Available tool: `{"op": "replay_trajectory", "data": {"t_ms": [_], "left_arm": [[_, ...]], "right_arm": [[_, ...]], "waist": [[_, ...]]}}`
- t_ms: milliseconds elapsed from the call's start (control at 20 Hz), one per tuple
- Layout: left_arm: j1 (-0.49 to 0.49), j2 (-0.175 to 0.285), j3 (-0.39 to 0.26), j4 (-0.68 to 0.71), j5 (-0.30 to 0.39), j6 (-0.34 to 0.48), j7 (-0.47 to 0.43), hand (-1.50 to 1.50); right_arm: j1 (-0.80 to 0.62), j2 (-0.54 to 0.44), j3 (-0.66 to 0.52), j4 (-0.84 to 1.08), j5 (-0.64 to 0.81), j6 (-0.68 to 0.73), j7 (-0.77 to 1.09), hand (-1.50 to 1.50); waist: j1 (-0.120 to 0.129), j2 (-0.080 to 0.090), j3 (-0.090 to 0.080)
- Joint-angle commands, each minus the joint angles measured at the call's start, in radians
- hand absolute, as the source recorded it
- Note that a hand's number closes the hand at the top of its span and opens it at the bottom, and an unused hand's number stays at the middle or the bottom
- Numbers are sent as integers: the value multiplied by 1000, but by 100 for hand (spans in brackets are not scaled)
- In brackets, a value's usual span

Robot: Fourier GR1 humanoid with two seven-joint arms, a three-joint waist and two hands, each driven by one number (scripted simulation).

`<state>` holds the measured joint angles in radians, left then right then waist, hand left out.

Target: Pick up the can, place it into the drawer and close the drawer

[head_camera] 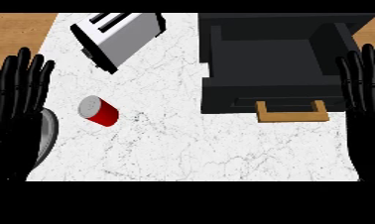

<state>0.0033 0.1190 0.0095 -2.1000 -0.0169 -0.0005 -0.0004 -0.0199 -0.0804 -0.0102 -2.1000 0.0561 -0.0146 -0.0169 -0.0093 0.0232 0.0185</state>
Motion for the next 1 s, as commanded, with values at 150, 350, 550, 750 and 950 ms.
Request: {"op": "replay_trajectory", "data": {"t_ms": [150, 350, 550, 750, 950], "left_arm": [[-54, 99, -43, 39, 320, -323, -48, -150], [25, 232, -63, 151, 360, -457, 83, -150], [25, 364, 72, 151, 591, -578, 159, -150], [37, 387, 139, 203, 623, -665, 136, -150], [29, 378, 182, 246, 653, -695, 160, -150]], "right_arm": [[4, -9, -14, 8, -36, 27, -25, -150], [84, 19, -9, 75, -29, -12, 152, -150], [111, -4, -37, 29, -54, -2, 215, -150], [126, 3, -26, -23, -28, -11, 248, -150], [216, -14, -80, -19, -92, 54, 182, -150]], "waist": [[-2, -22, -21], [-6, -13, -21], [8, -24, -19], [9, -24, -19], [7, -24, -18]]}}
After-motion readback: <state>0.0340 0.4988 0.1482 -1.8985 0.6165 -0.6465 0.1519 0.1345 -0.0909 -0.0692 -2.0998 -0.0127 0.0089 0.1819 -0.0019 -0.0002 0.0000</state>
